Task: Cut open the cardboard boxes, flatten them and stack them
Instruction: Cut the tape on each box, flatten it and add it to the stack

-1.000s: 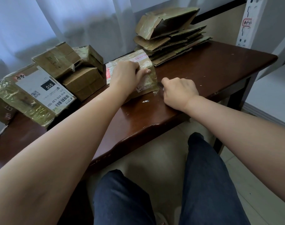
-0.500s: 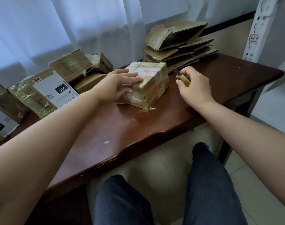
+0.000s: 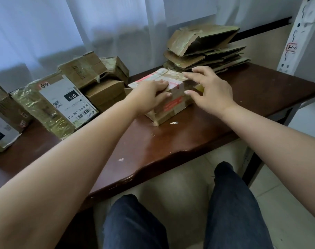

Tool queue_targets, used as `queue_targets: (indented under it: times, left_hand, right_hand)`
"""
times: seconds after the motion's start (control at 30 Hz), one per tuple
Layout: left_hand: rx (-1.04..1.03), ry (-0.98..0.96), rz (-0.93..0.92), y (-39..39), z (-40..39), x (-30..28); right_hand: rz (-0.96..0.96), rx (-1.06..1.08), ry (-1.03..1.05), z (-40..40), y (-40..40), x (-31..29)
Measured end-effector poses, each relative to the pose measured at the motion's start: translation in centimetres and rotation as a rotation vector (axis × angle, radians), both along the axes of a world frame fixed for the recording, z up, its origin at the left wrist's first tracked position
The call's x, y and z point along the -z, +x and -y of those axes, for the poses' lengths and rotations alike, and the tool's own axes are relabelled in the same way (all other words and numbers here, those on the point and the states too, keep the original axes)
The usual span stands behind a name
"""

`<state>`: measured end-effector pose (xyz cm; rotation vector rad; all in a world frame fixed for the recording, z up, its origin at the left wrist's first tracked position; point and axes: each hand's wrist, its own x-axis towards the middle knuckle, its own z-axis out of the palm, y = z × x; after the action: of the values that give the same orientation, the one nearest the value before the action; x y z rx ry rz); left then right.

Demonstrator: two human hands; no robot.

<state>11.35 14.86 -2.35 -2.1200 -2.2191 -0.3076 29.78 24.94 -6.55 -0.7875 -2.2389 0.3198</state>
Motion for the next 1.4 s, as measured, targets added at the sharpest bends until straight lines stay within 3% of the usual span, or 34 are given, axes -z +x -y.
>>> queue_targets:
  times: [0.2, 0.5, 0.7, 0.93, 1.2, 1.4]
  left_hand:
    - [0.085, 0.052, -0.122, -1.6, 1.4, 0.6]
    - [0.121, 0.208, -0.136, -2.3, 1.2, 1.1]
    - [0.128, 0.191, 0.079, -4.0, 0.6, -0.4]
    - [0.093, 0.135, 0.294, -4.7, -0.4, -1.6]
    - [0.001, 0.051, 0.449, -7.3, -0.6, -2.7]
    - [0.146, 0.156, 0.219, -6.9, 0.4, -1.9]
  right_hand:
    - [0.162, -0.038, 0.193, 0.2, -1.8, 0.9]
    - [0.145, -0.037, 0.353, -0.3, -3.3, 1.5]
    - [0.094, -0.102, 0.423, -1.6, -3.7, 0.4]
    - [0.178, -0.056, 0.51, -2.2, -4.8, -0.9]
    - [0.134, 0.004, 1.01, -4.8, -7.4, -1.2]
    - [0.111, -0.088, 1.075, -5.1, -6.8, -1.6]
